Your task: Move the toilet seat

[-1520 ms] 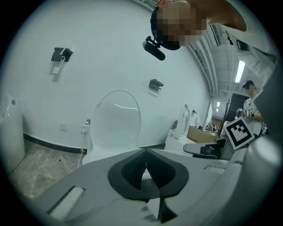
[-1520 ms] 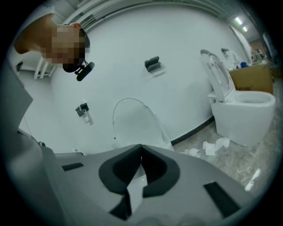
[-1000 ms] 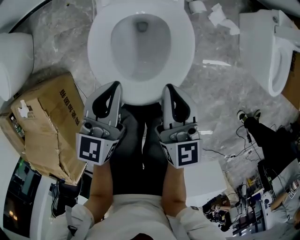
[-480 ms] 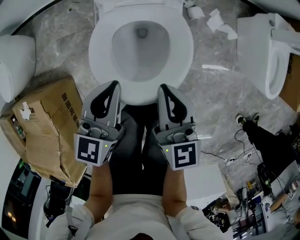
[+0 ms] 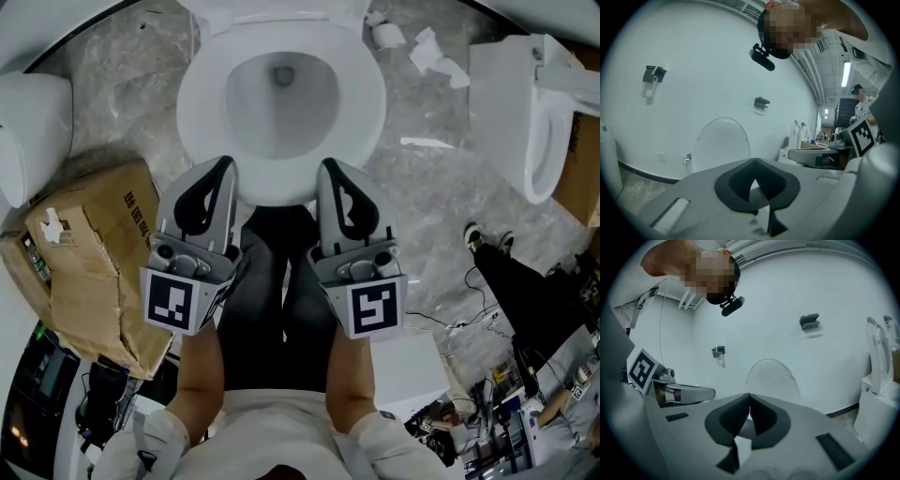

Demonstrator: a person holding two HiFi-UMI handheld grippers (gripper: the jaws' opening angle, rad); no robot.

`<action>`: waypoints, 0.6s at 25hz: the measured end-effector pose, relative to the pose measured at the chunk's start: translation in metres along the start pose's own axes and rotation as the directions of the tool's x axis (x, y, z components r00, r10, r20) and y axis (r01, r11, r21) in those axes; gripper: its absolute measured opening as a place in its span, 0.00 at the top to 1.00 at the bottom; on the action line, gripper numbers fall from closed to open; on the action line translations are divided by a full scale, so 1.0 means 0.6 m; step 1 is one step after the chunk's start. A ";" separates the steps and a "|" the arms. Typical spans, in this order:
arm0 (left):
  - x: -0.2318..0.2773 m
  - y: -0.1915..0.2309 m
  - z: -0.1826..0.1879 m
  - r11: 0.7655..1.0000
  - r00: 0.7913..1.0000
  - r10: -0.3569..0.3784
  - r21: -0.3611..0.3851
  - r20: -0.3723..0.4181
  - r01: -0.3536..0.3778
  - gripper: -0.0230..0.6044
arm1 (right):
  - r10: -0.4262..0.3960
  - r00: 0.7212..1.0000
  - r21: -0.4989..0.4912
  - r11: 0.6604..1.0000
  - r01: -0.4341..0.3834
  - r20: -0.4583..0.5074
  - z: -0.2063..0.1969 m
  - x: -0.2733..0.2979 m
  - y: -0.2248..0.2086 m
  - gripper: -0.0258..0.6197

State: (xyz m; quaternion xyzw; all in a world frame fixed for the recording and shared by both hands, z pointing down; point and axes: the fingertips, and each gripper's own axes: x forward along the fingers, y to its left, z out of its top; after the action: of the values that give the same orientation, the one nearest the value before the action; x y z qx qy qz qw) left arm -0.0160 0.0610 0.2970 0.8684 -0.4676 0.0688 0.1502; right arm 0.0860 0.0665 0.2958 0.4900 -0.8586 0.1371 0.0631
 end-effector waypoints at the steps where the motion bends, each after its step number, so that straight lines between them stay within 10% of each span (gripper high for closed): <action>1: 0.003 0.002 0.005 1.000 1.000 0.001 0.002 0.001 -0.002 0.97 | 0.003 1.000 -0.002 1.000 -0.003 0.005 0.005 0.003 -0.002 0.96; 15: 0.035 0.029 0.066 1.000 1.000 0.009 0.023 0.030 -0.010 0.97 | 0.023 0.998 -0.037 0.999 -0.021 0.051 0.070 0.048 -0.022 0.96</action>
State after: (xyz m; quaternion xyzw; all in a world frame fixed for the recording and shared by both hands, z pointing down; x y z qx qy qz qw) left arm -0.0200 0.0225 0.2683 0.8688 -0.4730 0.0619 0.1327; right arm 0.0838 0.0240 0.2648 0.4827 -0.8676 0.1094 0.0487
